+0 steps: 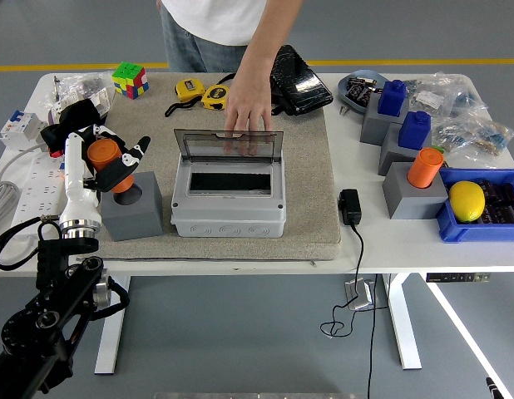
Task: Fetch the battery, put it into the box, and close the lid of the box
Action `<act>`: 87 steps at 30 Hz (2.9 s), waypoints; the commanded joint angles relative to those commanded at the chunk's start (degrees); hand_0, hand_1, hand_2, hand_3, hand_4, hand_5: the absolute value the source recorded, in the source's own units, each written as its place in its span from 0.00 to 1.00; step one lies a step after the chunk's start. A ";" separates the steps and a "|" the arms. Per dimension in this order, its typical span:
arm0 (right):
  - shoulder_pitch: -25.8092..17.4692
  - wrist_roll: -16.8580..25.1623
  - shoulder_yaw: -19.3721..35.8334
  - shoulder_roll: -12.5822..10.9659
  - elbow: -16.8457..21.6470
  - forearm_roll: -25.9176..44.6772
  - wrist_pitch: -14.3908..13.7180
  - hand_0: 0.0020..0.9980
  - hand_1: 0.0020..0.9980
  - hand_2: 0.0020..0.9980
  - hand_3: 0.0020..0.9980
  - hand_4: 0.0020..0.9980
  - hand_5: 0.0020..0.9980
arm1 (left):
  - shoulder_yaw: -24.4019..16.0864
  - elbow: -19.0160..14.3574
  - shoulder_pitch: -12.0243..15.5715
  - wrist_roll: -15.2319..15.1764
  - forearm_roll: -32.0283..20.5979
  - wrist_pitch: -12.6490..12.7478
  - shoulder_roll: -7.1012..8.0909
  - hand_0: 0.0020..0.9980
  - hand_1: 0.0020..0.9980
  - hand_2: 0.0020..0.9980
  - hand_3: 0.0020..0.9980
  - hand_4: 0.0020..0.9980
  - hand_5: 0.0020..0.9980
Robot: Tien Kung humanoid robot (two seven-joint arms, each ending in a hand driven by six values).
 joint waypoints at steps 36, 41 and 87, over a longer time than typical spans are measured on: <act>0.73 -0.12 0.94 -0.55 0.00 -0.43 -0.14 0.81 0.78 0.75 0.79 1.00 1.00 | 24.01 -16.38 -10.06 28.65 56.82 -3.28 8.61 0.02 0.00 0.04 0.04 0.81 0.15; 0.68 -0.38 1.54 -0.61 0.00 -1.10 -0.15 0.81 0.78 0.75 0.79 1.00 1.00 | 28.03 -11.70 -12.64 28.45 56.82 -2.29 8.04 0.02 0.00 0.05 0.04 0.80 0.16; 0.78 -0.55 0.67 -0.90 0.00 -0.98 -0.34 0.81 0.77 0.75 0.79 1.00 1.00 | 34.79 3.07 -17.34 26.35 56.82 -0.50 2.65 0.02 0.00 0.05 0.04 0.76 0.17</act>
